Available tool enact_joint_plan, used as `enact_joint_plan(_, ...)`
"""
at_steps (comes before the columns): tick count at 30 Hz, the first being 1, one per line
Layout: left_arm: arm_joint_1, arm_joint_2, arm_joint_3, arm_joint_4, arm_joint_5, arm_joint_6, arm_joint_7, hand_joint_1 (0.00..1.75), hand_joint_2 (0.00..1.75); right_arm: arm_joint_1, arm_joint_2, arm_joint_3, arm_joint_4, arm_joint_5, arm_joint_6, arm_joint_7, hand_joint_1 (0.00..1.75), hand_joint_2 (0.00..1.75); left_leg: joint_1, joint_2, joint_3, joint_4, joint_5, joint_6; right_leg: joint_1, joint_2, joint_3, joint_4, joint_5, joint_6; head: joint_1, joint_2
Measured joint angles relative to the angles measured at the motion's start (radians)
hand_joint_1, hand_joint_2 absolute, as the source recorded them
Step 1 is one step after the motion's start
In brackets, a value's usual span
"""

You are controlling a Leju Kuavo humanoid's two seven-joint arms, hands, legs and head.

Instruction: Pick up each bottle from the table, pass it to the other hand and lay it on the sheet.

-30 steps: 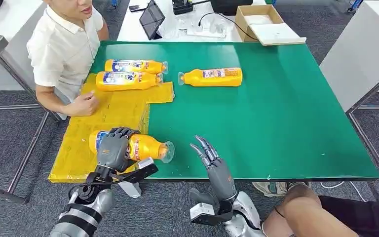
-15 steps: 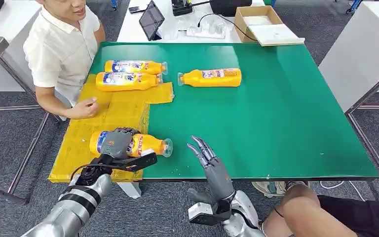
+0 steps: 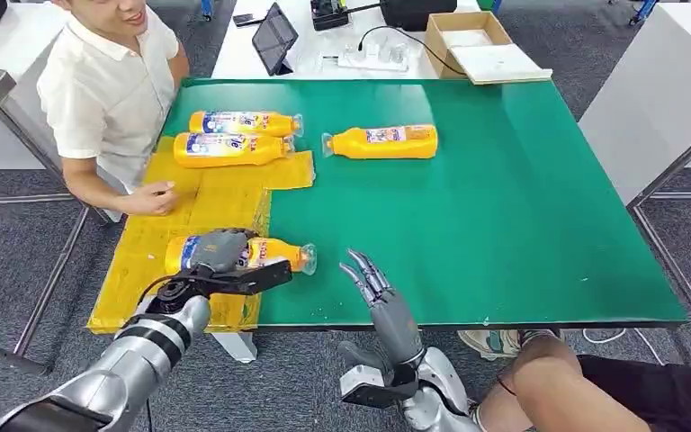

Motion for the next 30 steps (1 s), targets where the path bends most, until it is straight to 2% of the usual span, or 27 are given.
enact_joint_plan(5,-0.003,-0.002,0.000,0.015,0.014,-0.008,-0.010,0.17,1.75,-0.004,0.000,0.000,0.016,0.000,-0.003,-0.001,0.00,0.00,0.000,-0.001,0.000,0.000,0.000,0.000,0.000,0.000,0.000,0.000,0.000,0.000,0.000,0.000)
enact_joint_plan(6,-0.004,-0.003,0.000,0.017,0.015,-0.008,-0.010,0.00,1.75,-0.005,0.001,0.000,0.019,0.000,-0.003,-0.001,0.00,0.00,0.000,-0.001,0.000,0.000,0.000,0.000,0.000,0.000,0.001,0.000,0.000,0.000,0.000,0.000)
enact_joint_plan(9,-0.005,-0.003,0.001,0.020,0.018,-0.008,-0.011,0.00,1.75,-0.006,0.001,0.000,0.025,-0.001,-0.003,-0.001,0.00,0.00,0.000,-0.001,0.000,0.000,0.000,0.000,0.000,0.000,0.001,0.000,0.000,0.000,0.000,0.000)
enact_joint_plan(10,-0.006,-0.003,0.001,0.021,0.025,-0.010,-0.016,0.00,0.00,-0.006,0.001,0.000,0.027,-0.001,-0.003,-0.001,0.00,0.00,0.000,-0.001,0.000,0.000,0.000,0.000,0.000,0.000,0.001,0.000,0.000,0.000,0.000,0.000)
enact_joint_plan(14,-0.006,-0.003,0.009,0.024,0.107,-0.050,-0.098,0.00,0.00,-0.006,0.000,0.000,0.037,-0.006,-0.005,-0.002,0.00,0.00,0.000,-0.003,0.001,0.000,0.000,0.000,0.000,-0.001,0.003,0.000,-0.001,0.000,0.000,0.000)
enact_joint_plan(20,0.002,0.005,0.041,0.021,0.321,-0.189,-0.323,0.00,0.00,-0.025,-0.008,0.002,0.068,-0.085,-0.025,-0.004,0.00,0.00,0.000,-0.010,0.003,0.000,0.001,0.000,0.000,-0.005,0.008,0.000,-0.002,0.000,0.000,0.000)
enact_joint_plan(24,0.023,0.010,0.063,-0.008,0.470,-0.265,-0.381,0.00,0.00,-0.044,-0.018,0.024,0.082,-0.143,-0.062,-0.004,0.00,0.00,0.000,-0.009,0.004,0.000,0.001,0.000,-0.001,-0.005,0.008,0.000,-0.002,0.000,0.000,0.000)
enact_joint_plan(30,0.144,0.011,0.093,-0.173,0.729,-0.220,-0.452,0.00,0.00,-0.050,-0.042,0.069,0.094,-0.188,-0.090,-0.004,0.00,0.00,0.000,-0.008,0.001,0.000,0.001,0.000,0.000,-0.005,0.004,0.000,-0.002,0.000,0.000,0.000)
